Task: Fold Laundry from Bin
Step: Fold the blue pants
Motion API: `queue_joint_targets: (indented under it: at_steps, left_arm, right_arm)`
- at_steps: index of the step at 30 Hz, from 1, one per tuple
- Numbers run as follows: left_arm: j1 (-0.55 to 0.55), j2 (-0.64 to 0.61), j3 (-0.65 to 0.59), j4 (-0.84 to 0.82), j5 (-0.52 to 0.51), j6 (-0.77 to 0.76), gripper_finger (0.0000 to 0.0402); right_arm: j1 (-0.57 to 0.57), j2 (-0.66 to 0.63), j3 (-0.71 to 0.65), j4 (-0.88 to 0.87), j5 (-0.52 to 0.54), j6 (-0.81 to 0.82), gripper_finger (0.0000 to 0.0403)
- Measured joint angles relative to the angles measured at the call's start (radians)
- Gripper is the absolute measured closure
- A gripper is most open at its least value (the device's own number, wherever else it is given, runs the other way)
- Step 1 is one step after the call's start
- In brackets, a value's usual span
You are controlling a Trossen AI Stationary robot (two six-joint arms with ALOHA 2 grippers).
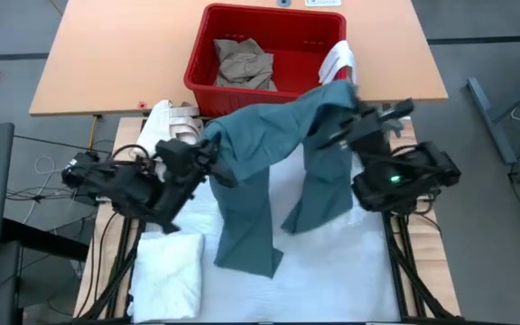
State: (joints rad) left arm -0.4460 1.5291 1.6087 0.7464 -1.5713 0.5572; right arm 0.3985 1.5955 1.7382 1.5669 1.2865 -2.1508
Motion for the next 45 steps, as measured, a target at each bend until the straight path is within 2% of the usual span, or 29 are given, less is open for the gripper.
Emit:
queue_joint_targets:
  at_steps: [2,6,18,24,28,31,34,39,42,45]
  left_arm:
    - [0.002,0.000,-0.037,0.000,-0.001,-0.026,0.0401]
    - [-0.054,0.002,-0.059,0.004,0.000,-0.083,0.0401]
    - [-0.373,-0.007,-0.045,0.054,0.002,-0.450,0.0401]
    - [-0.509,-0.006,-0.045,0.053,0.002,-0.788,0.0401]
    - [-0.564,-0.006,-0.045,0.053,0.002,-1.078,0.0401]
    - [-0.557,-0.014,-0.045,0.053,0.003,-1.146,0.0401]
    - [-0.481,-0.037,-0.045,0.055,0.001,-1.139,0.0401]
    - [-0.284,-0.058,-0.045,0.027,-0.001,-0.952,0.0401]
    - [-0.172,-0.059,-0.045,-0.010,-0.001,-0.876,0.0400]
    - [-0.085,-0.058,-0.045,-0.165,0.000,-0.876,0.0399]
  right_arm:
    - [0.012,0.000,-0.047,0.000,0.002,0.004,0.0370]
    - [0.111,0.004,-0.080,0.000,0.004,0.003,0.0370]
    - [0.510,0.021,-0.073,0.001,-0.006,0.026,0.0370]
    - [0.693,0.056,-0.073,0.002,-0.044,0.095,0.0370]
    - [0.737,0.073,-0.073,0.001,-0.052,0.260,0.0370]
    - [0.685,0.052,-0.073,0.002,-0.034,0.429,0.0370]
    - [0.567,0.031,-0.071,0.002,-0.026,0.494,0.0370]
    - [0.296,-0.019,-0.104,0.002,-0.004,0.503,0.0370]
    - [0.124,-0.063,-0.195,0.004,-0.006,0.522,0.0370]
    - [-0.018,-0.106,-0.351,0.003,0.000,0.558,0.0370]
